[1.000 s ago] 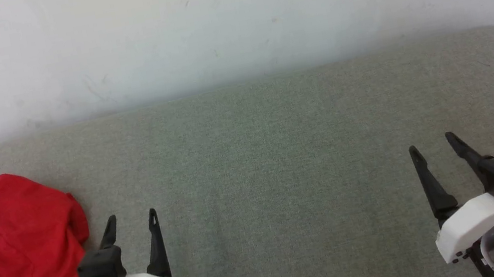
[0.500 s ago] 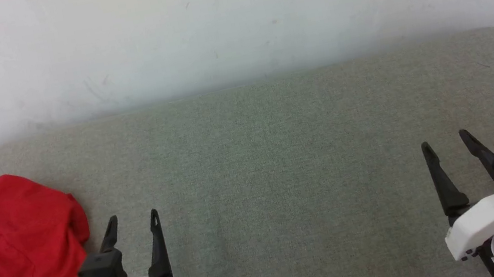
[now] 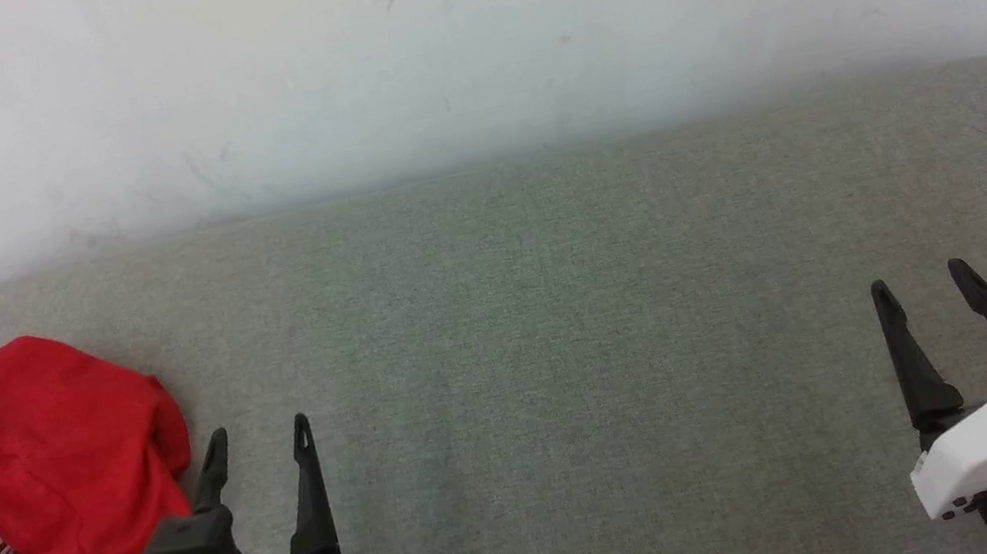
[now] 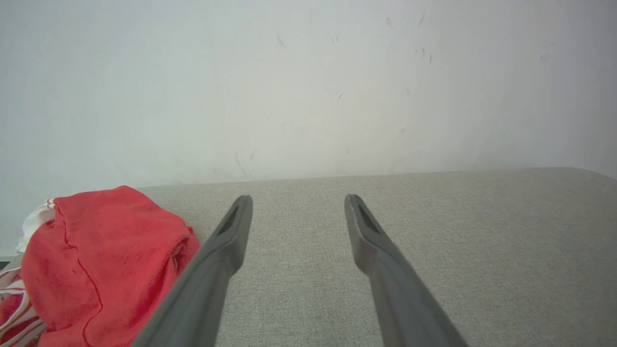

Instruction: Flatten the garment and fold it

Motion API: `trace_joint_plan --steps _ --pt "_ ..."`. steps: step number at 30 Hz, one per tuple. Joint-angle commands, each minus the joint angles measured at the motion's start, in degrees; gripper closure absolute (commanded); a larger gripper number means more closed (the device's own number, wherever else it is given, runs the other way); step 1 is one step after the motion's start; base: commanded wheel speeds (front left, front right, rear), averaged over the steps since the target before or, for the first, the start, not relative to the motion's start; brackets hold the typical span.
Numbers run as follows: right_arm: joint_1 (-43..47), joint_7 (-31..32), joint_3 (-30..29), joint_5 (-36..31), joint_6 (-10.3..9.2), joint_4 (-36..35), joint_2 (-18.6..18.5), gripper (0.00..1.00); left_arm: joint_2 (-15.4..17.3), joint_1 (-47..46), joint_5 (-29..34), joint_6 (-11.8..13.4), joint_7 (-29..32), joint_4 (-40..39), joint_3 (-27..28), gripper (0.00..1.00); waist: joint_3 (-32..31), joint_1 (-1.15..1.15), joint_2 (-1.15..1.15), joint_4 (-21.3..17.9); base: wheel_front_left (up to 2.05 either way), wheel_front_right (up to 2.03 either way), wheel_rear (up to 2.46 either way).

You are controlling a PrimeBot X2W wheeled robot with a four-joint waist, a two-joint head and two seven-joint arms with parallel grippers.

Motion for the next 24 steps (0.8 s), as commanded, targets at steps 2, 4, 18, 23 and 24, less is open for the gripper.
trace_joint_plan --steps 2,4,18,23,24 --pt "0.8 -0.8 -0.5 0.3 -0.03 0.4 0.1 0.0 0.0 0.8 -0.6 -0.4 -0.6 -0.4 0.2 0.0 0.2 0.0 0.0 0.7 0.0 0.0 0.0" --pt "0.8 -1.0 -0.6 0.3 -0.03 0.6 0.1 0.0 0.0 0.9 -0.9 -0.5 -0.9 -0.5 0.4 0.0 0.2 0.0 0.0 1.1 0.0 0.0 0.0" --pt "1.0 -2.7 -0.8 -0.4 -0.04 1.6 0.1 0.0 -0.1 1.7 -1.9 -0.8 -2.6 -0.8 1.2 0.0 0.5 0.0 0.0 5.1 0.0 0.0 0.0" --pt "0.8 -3.1 -0.7 -0.7 -0.05 1.9 0.1 0.0 -0.1 1.8 -2.2 -0.9 -3.0 -0.9 1.2 0.0 0.7 0.0 0.0 6.4 0.0 0.0 0.0" --pt "0.8 -3.3 -0.7 -0.8 -0.05 2.0 0.1 0.0 -0.1 1.8 -2.2 -0.9 -3.2 -0.9 1.2 0.0 0.8 0.0 0.0 6.7 0.0 0.0 0.0"
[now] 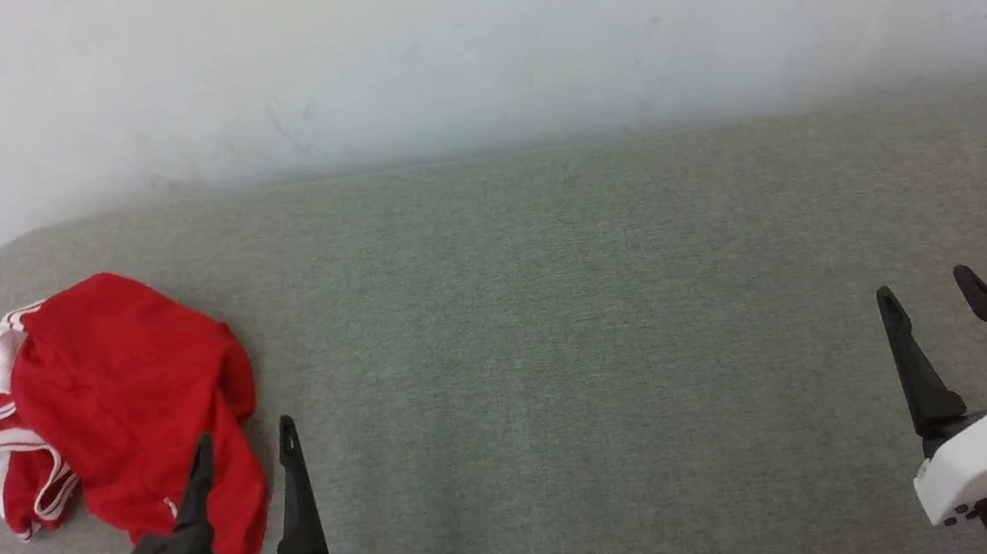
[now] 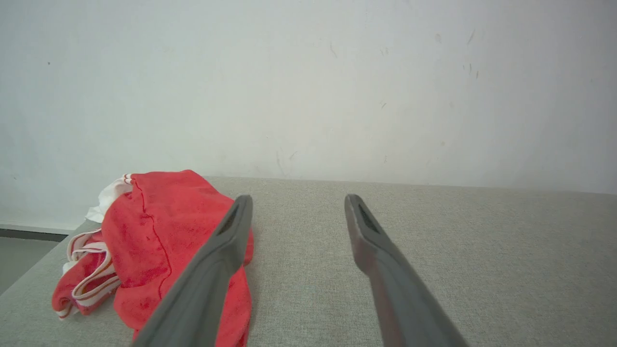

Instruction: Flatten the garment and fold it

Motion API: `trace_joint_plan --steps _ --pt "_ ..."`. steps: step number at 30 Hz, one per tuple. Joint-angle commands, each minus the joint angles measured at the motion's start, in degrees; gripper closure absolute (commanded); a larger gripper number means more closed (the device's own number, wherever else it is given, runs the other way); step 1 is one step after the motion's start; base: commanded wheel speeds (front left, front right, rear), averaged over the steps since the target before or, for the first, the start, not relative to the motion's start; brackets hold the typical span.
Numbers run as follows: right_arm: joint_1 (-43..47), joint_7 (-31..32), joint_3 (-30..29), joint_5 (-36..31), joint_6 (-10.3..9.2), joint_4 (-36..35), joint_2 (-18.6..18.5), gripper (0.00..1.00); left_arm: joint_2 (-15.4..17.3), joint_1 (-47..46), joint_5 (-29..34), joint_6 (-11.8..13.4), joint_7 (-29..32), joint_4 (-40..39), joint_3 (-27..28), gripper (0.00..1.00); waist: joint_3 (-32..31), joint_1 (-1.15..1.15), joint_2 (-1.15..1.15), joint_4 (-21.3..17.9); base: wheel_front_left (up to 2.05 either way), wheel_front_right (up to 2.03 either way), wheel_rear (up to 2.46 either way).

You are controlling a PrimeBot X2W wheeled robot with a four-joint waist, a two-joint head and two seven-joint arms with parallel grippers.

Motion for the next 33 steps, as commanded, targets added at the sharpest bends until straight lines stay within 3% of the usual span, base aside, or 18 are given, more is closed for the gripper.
trace_joint_plan --steps 1,33 --pt "0.5 -0.5 -0.1 -0.2 -0.05 0.3 0.1 0.0 -0.1 1.0 -0.6 -0.4 -0.5 -0.4 0.2 0.0 0.2 0.0 0.0 0.7 0.0 0.0 0.0" --pt "0.6 -4.4 2.7 -0.3 -0.08 4.6 0.2 0.0 -0.1 3.2 -2.0 -1.9 -4.3 -0.1 1.2 0.0 -0.9 0.0 0.0 14.0 0.0 0.0 0.0"
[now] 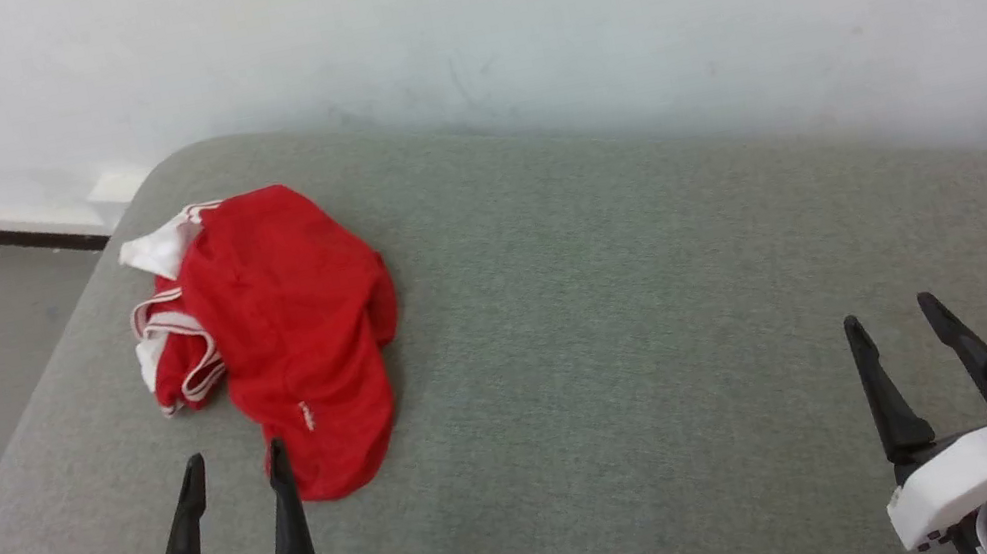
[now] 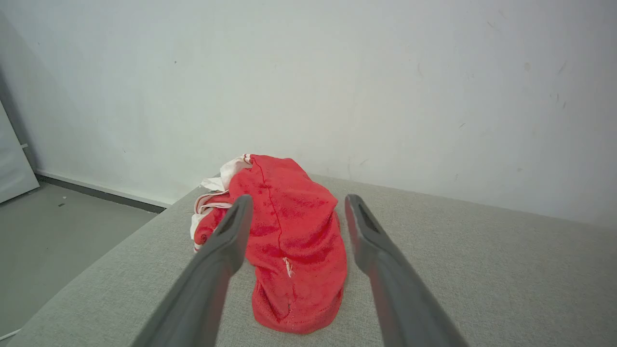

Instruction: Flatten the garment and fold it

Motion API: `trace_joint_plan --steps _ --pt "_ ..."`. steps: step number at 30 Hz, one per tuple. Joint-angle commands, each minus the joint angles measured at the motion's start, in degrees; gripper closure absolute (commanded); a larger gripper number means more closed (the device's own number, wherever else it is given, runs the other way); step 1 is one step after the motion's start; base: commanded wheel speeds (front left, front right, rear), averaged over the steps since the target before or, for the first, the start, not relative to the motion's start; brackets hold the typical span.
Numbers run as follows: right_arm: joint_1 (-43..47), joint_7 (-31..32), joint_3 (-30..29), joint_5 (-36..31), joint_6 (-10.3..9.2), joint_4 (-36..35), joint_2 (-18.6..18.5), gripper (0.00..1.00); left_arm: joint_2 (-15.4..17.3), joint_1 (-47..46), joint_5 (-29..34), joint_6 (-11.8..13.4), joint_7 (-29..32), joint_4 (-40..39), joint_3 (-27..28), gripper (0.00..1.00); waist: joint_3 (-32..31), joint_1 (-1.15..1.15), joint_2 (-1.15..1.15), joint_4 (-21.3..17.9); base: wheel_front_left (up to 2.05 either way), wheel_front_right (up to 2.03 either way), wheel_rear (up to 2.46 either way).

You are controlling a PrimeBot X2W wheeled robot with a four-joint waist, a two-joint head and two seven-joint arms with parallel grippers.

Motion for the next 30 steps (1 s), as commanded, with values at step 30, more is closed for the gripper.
trace_joint_plan --steps 30 --pt "1.8 -4.1 1.1 0.4 -0.1 3.7 0.2 0.0 -0.1 4.1 -2.6 -1.2 -4.1 0.8 1.1 0.0 -2.2 0.0 0.0 12.7 0.0 0.0 0.0"
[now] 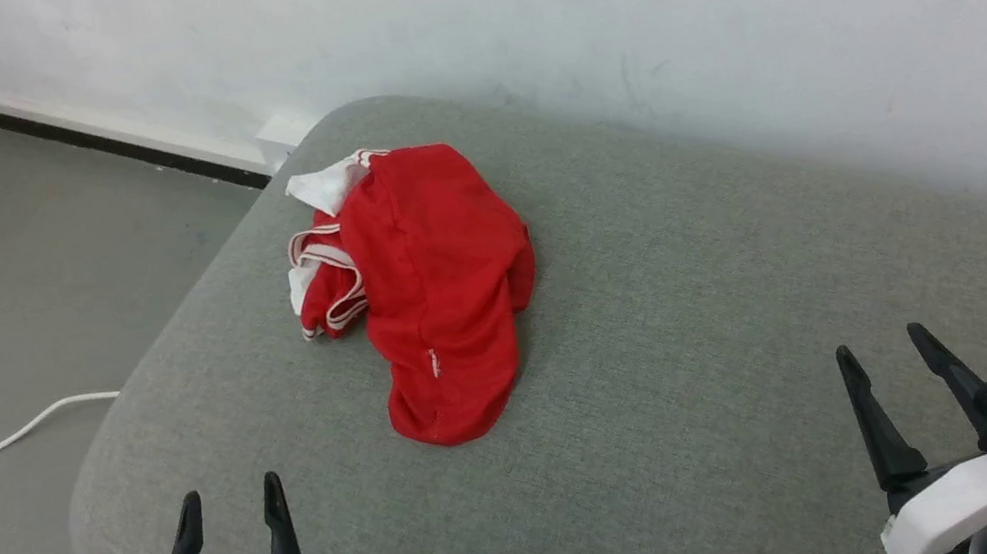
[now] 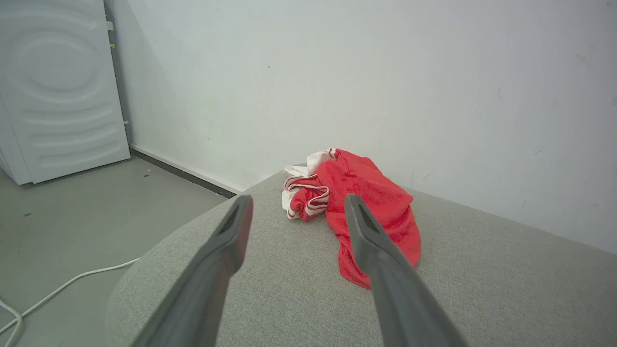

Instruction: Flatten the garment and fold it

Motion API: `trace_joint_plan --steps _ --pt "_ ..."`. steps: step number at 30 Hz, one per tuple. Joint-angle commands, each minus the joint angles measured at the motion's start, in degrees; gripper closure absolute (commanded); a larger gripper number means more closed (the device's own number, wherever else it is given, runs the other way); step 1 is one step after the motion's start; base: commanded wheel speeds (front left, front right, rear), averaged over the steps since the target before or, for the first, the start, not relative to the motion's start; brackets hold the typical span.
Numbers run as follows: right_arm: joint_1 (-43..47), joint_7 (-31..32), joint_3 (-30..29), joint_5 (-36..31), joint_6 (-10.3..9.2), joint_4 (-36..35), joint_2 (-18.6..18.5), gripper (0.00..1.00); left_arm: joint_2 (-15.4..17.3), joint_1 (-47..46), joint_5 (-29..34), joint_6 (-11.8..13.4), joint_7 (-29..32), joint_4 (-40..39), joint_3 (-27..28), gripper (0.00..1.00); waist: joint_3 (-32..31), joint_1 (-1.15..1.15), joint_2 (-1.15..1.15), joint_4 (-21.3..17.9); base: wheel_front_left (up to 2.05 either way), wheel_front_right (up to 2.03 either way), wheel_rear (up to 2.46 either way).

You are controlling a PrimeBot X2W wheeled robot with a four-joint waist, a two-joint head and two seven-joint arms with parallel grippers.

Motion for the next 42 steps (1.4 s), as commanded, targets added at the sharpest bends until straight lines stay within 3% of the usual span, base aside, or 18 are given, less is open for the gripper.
trace_joint_plan --steps 1,18,23,30,37,42 --pt "0.8 -0.7 -0.1 -0.1 -0.1 0.3 0.2 0.0 -0.1 0.9 -0.7 -0.3 -0.7 0.0 0.2 0.0 -0.1 0.0 0.0 0.5 0.0 0.0 0.0" --pt "0.3 -1.2 -0.9 -0.6 -0.11 0.3 0.2 0.0 -0.1 0.7 -1.6 0.1 -1.2 -0.2 -0.4 0.0 1.0 0.0 0.0 1.6 0.0 0.0 0.0" --pt "0.2 -1.2 -1.3 -0.8 -0.11 0.0 0.2 0.0 -0.1 -0.7 -5.3 0.3 -1.2 -3.6 -0.4 0.0 1.3 0.0 0.0 1.3 0.0 0.0 0.0" --pt "0.1 -1.2 -2.9 -1.8 -0.11 -1.2 0.2 0.0 1.0 -7.0 -4.8 -2.2 -0.9 -7.4 -3.5 0.0 3.0 0.0 0.0 0.7 0.0 0.0 0.0" --pt "-1.3 -1.2 -5.3 -3.8 -0.11 -4.2 0.2 0.0 5.1 -24.9 -6.7 -3.5 12.1 -5.9 -6.3 0.0 7.3 0.0 0.0 -0.7 0.0 0.0 0.0" --pt "-3.3 -0.8 -6.0 -5.7 -0.11 -8.4 0.2 0.0 9.1 -39.0 -8.6 -4.1 19.2 0.5 -7.2 0.0 12.1 0.0 0.0 -2.6 0.0 0.0 0.0"
